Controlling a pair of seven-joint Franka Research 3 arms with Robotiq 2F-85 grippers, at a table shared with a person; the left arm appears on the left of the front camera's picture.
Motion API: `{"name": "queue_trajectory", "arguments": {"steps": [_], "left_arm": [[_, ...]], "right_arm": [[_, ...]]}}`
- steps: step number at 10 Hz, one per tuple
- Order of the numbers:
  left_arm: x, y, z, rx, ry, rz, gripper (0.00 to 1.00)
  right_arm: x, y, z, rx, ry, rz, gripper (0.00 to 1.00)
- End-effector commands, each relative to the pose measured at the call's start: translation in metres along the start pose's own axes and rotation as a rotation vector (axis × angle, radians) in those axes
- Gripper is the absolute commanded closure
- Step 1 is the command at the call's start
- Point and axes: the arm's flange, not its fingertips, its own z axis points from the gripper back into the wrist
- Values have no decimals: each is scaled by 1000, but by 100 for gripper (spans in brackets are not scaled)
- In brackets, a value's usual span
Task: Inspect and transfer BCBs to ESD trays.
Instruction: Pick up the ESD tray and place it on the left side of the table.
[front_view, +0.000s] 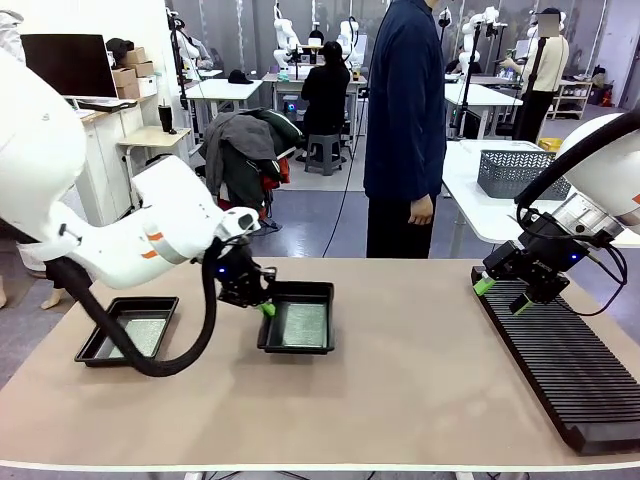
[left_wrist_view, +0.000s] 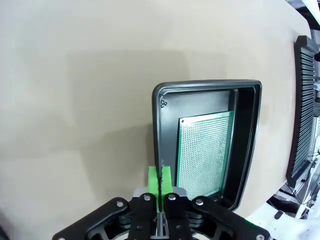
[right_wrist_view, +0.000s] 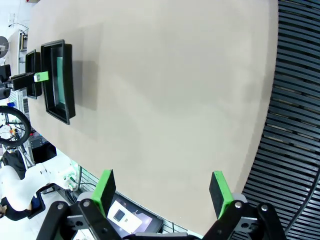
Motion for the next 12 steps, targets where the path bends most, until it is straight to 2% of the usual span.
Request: {"name": "queue_trajectory", "arguments": {"steps": [1, 9, 12], "left_arm": [[-12, 32, 15, -24, 9, 0, 97], [-16, 110, 49, 6, 28, 23, 97], [-16, 122, 52, 9, 30, 26, 97]], "right_arm": [[1, 1, -1, -3, -9, -21, 0], [1, 1, -1, -3, -9, -21, 0], [1, 1, -1, -3, -9, -21, 0]]}}
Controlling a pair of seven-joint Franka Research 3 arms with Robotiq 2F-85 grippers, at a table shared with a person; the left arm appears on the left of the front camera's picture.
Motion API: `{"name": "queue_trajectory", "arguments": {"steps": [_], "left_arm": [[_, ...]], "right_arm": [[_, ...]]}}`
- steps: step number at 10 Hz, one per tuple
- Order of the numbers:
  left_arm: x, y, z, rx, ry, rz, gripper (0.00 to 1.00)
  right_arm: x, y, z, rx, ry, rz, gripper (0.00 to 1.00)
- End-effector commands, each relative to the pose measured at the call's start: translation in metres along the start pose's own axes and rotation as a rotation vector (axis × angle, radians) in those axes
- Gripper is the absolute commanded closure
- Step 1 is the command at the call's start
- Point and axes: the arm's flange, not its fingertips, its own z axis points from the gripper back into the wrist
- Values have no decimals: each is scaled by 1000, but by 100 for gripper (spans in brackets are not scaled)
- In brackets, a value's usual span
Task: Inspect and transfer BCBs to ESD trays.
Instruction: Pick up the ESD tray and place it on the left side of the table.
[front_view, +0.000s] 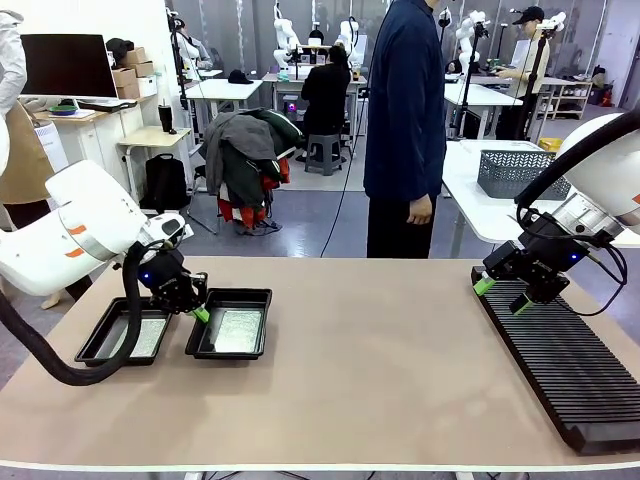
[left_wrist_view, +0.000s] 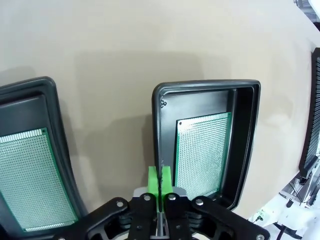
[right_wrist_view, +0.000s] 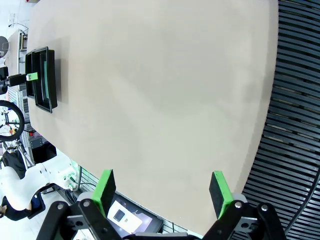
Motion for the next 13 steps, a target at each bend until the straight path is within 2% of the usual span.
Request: {"name": "queue_trajectory", "arguments": {"steps": [1, 7, 13], "left_arm": [[-6, 9, 5, 9, 15, -16, 97], [-2, 27, 4, 43, 33, 20, 97], [10, 19, -7, 108, 66, 39, 97]], "right_arm": [[1, 1, -1, -3, -9, -21, 0], [1, 1, -1, -3, -9, -21, 0], [1, 1, -1, -3, -9, -21, 0]]}}
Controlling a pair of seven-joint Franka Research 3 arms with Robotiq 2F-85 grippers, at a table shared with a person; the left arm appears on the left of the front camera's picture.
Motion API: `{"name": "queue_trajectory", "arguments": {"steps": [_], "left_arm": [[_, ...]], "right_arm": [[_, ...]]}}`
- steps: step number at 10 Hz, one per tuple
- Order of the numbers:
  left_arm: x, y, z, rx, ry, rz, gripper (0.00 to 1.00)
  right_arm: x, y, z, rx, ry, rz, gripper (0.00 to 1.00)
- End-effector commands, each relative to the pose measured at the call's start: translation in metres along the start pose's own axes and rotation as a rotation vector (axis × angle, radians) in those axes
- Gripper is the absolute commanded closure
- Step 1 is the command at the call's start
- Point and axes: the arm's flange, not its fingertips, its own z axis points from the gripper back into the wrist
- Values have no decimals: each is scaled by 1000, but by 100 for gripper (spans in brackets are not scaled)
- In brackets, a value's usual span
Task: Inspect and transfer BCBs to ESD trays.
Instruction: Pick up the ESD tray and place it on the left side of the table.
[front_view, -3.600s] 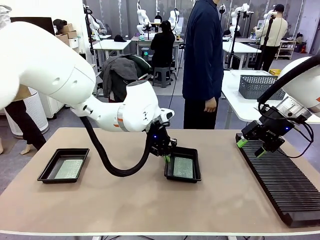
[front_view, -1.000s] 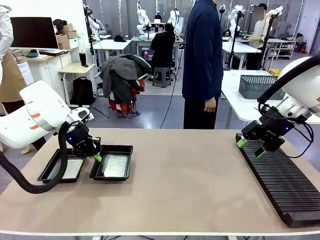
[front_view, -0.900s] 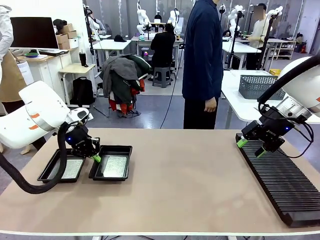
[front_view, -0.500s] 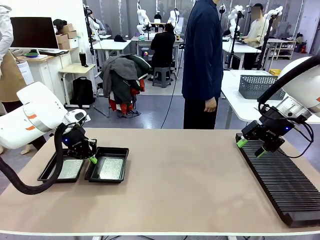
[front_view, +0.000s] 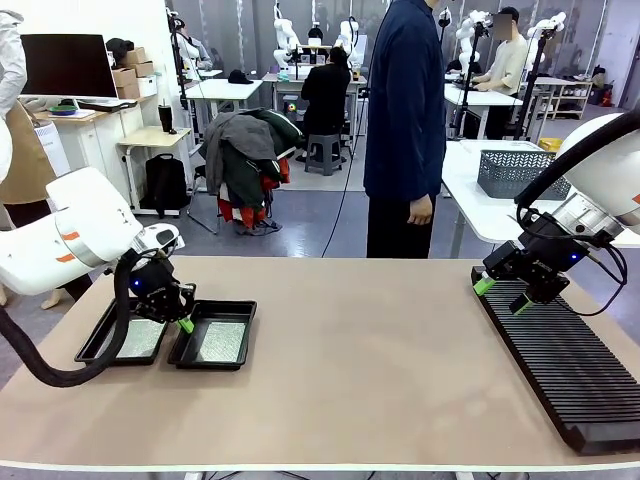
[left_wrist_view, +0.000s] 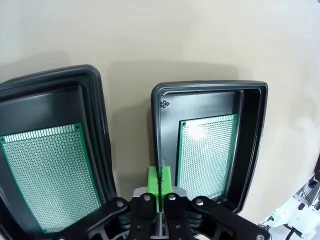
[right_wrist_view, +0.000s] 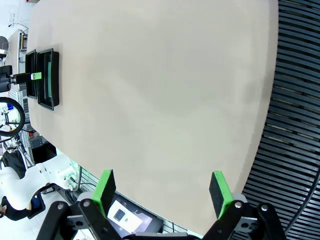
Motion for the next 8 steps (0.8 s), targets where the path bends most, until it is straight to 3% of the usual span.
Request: {"name": "queue_trajectory", "arguments": {"steps": [1, 2, 6, 7, 8], "left_arm": [[7, -7, 3, 52, 49, 13, 97], [0, 0, 0, 0, 0, 0, 97], [2, -2, -1, 20, 12, 8, 97], [3, -9, 3, 37, 23, 8, 95], [4, -13, 6, 46, 25, 12, 85]], "right_arm": [[1, 1, -1, -3, -9, -21, 0], [1, 1, -1, -3, -9, -21, 0], [1, 1, -1, -3, -9, -21, 0], [1, 1, -1, -3, -9, -21, 0], [1, 1, -1, -3, -9, -21, 0]]}}
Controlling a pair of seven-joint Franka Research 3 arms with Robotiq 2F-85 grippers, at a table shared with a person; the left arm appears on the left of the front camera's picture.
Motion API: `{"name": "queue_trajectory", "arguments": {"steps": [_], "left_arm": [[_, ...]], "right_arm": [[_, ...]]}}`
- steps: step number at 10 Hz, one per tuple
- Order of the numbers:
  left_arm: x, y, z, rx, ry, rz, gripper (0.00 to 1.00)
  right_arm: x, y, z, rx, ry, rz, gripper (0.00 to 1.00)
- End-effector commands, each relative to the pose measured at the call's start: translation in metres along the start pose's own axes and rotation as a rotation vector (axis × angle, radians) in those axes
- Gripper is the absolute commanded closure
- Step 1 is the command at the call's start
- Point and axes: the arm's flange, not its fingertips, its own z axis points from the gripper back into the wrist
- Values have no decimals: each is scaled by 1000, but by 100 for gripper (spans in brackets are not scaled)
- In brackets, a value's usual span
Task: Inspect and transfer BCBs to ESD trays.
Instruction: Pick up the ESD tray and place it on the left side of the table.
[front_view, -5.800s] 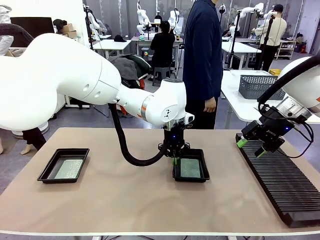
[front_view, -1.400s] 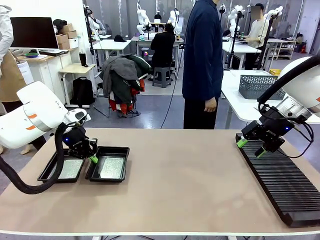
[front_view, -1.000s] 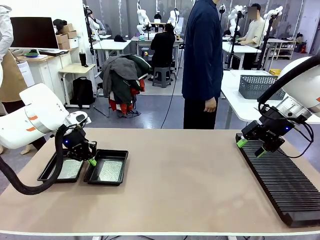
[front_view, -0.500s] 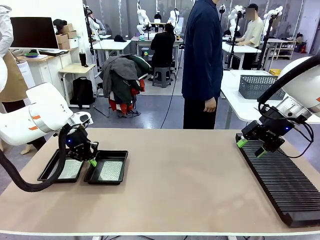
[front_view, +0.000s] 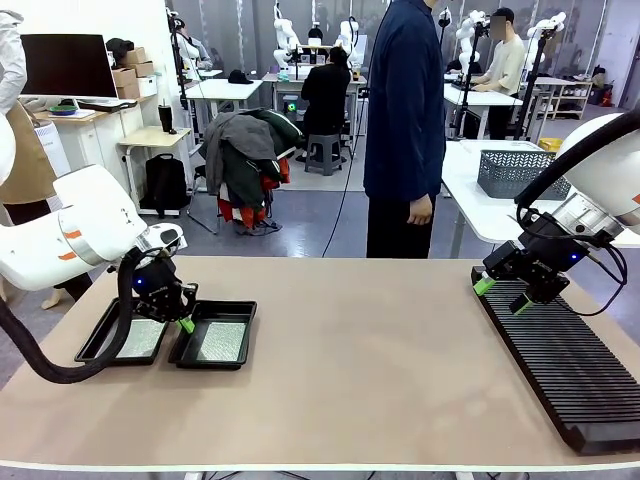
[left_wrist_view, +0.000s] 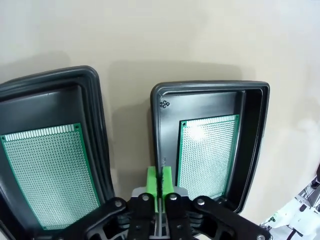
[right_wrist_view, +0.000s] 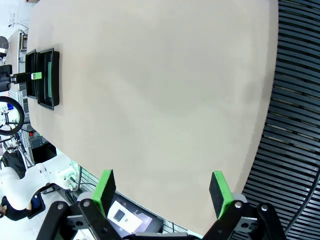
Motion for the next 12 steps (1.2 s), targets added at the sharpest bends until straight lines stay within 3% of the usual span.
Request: {"name": "queue_trajectory", "arguments": {"steps": [1, 2, 5, 6, 7, 8, 10, 12], "left_arm": [[1, -9, 8, 26, 17, 12, 80], [1, -12, 10, 46, 12, 26, 68], [-6, -23, 26, 122, 23, 41, 45], [-11, -30, 37, 162, 32, 26, 33], [-20, -40, 55, 198, 26, 5, 28], [-28, -47, 72, 229, 14, 4, 15], [-42, -59, 98, 291, 26, -17, 0], [-53, -68, 115, 304, 17, -35, 0]], "right_arm": [[1, 1, -1, -3, -9, -21, 0], [1, 1, -1, -3, -9, -21, 0], [1, 1, -1, -3, -9, -21, 0], [1, 1, -1, -3, -9, -21, 0], [1, 1, -1, -3, -9, -21, 0], [1, 1, -1, -3, -9, -21, 0], [1, 1, -1, -3, -9, -21, 0], [1, 1, -1, -3, -9, -21, 0]]}}
